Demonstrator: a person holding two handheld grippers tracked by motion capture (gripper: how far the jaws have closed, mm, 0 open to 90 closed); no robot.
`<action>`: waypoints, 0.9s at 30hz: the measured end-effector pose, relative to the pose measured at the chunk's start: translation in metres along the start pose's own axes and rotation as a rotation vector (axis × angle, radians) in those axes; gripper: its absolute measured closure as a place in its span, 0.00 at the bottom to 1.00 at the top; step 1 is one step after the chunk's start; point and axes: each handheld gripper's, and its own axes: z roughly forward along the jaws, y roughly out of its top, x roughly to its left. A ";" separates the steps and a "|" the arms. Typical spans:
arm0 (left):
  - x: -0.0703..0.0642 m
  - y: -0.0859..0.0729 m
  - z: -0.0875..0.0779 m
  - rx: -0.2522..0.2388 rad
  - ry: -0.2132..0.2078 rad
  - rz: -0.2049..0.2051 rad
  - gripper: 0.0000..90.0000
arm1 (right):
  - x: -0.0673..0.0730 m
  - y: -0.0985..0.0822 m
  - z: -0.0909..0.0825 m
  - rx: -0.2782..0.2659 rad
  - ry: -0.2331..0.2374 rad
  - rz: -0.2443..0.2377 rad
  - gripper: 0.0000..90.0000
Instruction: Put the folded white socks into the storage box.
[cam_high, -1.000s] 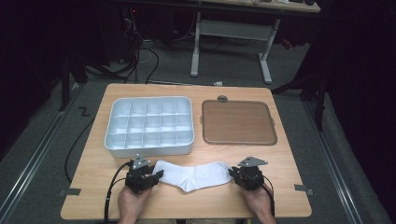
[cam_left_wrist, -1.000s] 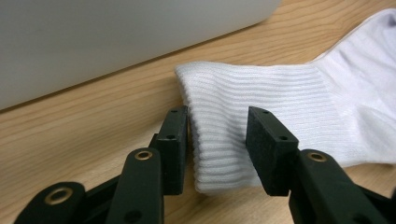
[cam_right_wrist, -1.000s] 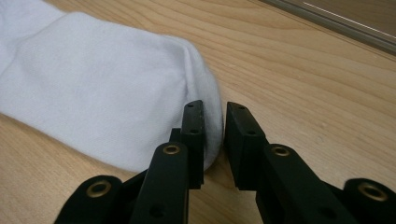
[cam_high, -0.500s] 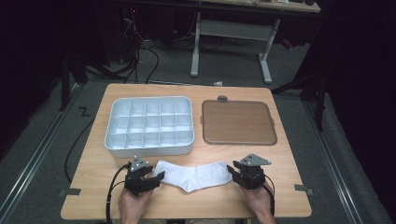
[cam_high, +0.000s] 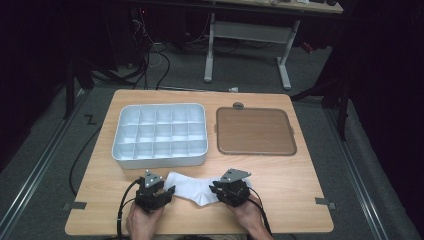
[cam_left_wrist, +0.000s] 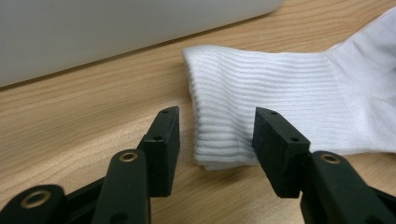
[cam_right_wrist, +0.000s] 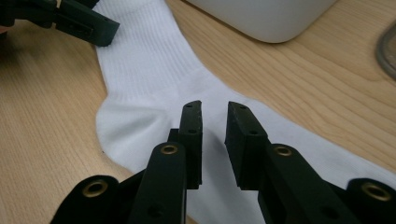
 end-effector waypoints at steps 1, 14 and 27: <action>0.000 0.000 0.000 -0.002 -0.003 -0.001 0.61 | 0.001 0.000 0.002 0.002 0.006 -0.001 0.85; 0.003 0.000 -0.001 -0.003 -0.034 -0.049 0.79 | 0.004 0.001 0.012 0.045 0.017 -0.018 0.85; 0.006 0.004 -0.001 0.029 -0.071 -0.078 0.88 | 0.010 -0.005 0.018 0.043 -0.019 -0.054 0.85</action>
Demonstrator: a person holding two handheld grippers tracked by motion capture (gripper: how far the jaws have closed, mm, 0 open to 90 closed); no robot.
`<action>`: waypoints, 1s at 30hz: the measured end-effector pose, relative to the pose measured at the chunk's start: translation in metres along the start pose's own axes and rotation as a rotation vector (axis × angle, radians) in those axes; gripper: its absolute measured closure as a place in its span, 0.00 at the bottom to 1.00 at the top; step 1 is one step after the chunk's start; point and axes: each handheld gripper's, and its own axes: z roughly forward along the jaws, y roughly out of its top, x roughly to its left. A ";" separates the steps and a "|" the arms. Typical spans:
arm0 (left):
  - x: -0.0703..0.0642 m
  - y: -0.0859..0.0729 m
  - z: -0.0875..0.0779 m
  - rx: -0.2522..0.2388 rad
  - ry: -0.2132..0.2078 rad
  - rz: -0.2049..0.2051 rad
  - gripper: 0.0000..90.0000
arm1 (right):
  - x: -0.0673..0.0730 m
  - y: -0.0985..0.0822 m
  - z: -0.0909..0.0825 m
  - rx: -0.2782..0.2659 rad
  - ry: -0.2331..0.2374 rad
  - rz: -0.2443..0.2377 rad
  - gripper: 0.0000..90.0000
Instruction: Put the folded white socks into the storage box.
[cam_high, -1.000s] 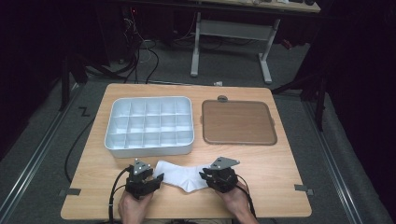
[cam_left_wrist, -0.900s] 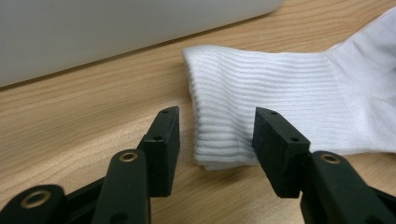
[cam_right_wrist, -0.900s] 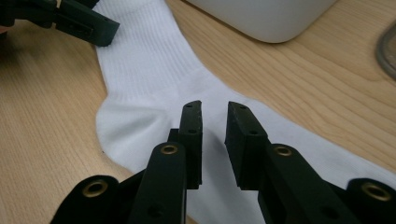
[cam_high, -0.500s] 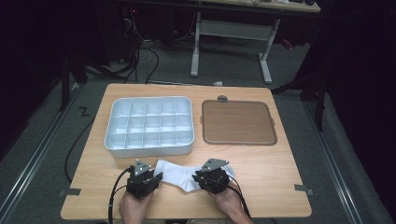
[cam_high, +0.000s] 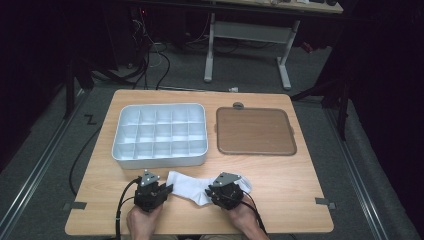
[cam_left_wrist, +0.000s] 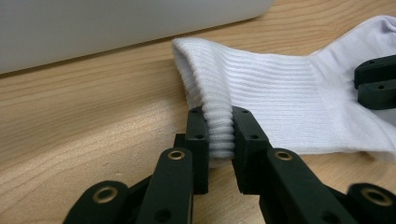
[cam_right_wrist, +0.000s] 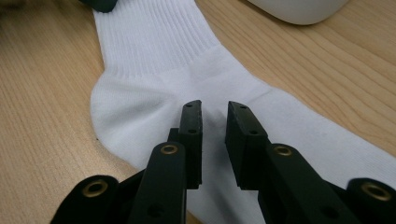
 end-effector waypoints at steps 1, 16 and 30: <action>0.001 0.001 0.000 0.007 -0.004 0.000 0.89 | 0.000 -0.001 0.000 -0.002 -0.001 0.001 0.85; -0.005 0.018 -0.011 0.020 -0.090 -0.037 0.90 | -0.001 -0.003 0.000 -0.015 0.006 0.008 0.85; -0.029 0.045 -0.023 -0.002 -0.198 -0.044 0.90 | 0.003 0.002 0.003 -0.003 0.004 -0.005 0.85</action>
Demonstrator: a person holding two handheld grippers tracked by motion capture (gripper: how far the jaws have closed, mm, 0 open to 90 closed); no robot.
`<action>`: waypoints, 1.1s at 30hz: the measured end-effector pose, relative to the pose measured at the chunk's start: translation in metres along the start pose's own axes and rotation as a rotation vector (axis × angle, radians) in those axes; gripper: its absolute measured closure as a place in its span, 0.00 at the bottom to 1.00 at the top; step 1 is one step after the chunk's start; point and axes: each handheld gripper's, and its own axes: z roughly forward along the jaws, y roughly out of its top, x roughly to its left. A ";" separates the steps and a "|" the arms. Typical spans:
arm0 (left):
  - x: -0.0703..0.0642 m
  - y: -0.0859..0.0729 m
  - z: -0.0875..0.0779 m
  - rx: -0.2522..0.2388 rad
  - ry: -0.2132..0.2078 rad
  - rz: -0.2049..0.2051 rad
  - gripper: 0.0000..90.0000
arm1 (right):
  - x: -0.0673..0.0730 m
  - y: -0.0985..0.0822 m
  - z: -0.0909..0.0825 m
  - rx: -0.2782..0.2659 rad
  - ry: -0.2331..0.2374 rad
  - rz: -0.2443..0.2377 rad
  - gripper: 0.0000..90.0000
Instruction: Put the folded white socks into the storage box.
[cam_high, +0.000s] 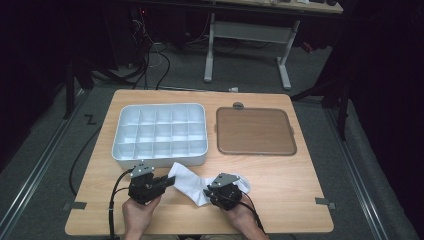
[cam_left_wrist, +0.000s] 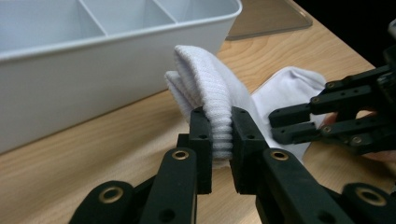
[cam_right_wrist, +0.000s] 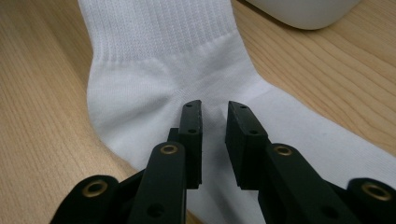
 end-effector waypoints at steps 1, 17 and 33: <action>-0.002 0.002 0.000 0.000 -0.007 0.001 0.90 | 0.001 0.001 0.001 -0.002 0.002 0.001 0.85; -0.027 0.019 0.004 0.007 -0.091 0.015 0.90 | 0.013 0.014 0.016 -0.022 0.016 -0.023 0.85; -0.044 0.019 0.022 0.069 -0.130 0.044 0.91 | 0.025 0.037 0.035 -0.002 0.056 -0.049 0.85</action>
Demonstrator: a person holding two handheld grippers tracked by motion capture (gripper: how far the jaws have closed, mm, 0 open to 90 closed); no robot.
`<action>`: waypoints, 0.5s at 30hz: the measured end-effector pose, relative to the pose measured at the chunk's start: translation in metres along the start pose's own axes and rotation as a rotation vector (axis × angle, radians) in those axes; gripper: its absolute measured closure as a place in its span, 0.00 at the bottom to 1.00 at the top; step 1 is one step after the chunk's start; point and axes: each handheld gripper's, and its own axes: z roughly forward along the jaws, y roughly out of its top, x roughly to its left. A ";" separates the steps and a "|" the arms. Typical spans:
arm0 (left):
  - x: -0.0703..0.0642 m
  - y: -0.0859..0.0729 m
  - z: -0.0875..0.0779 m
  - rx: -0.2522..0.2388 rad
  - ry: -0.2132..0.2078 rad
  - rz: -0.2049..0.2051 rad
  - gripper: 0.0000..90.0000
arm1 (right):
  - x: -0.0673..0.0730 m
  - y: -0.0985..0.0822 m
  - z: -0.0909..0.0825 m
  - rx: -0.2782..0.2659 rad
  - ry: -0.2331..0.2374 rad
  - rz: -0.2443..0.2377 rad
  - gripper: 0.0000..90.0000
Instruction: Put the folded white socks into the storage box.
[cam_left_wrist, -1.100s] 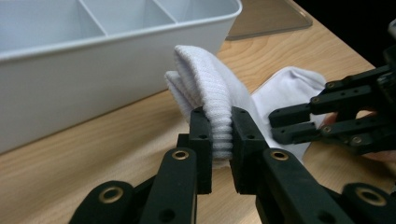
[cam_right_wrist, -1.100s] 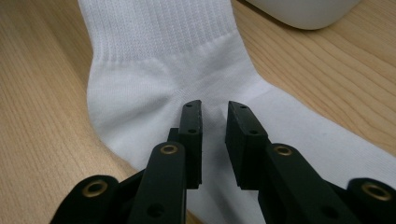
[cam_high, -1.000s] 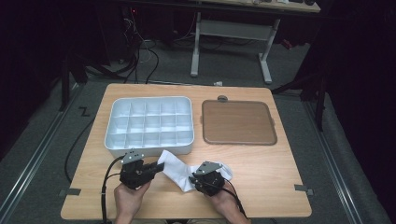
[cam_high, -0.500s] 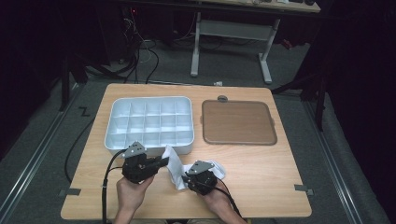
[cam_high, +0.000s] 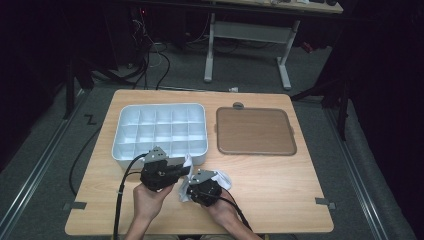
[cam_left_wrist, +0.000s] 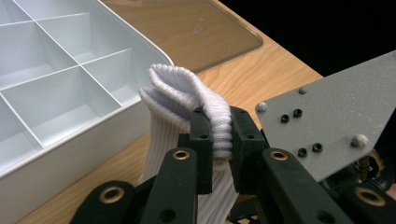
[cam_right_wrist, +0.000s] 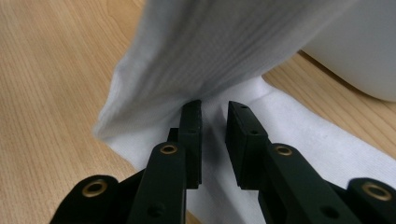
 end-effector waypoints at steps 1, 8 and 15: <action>0.001 0.000 0.000 0.005 0.003 0.004 0.91 | 0.000 0.001 0.000 0.004 0.000 -0.008 0.83; 0.002 0.002 -0.002 0.003 0.011 0.001 0.91 | -0.006 0.001 -0.026 -0.045 -0.040 -0.004 0.80; 0.002 0.000 -0.001 0.016 0.019 0.012 0.91 | -0.052 -0.020 -0.062 -0.045 -0.165 0.088 0.79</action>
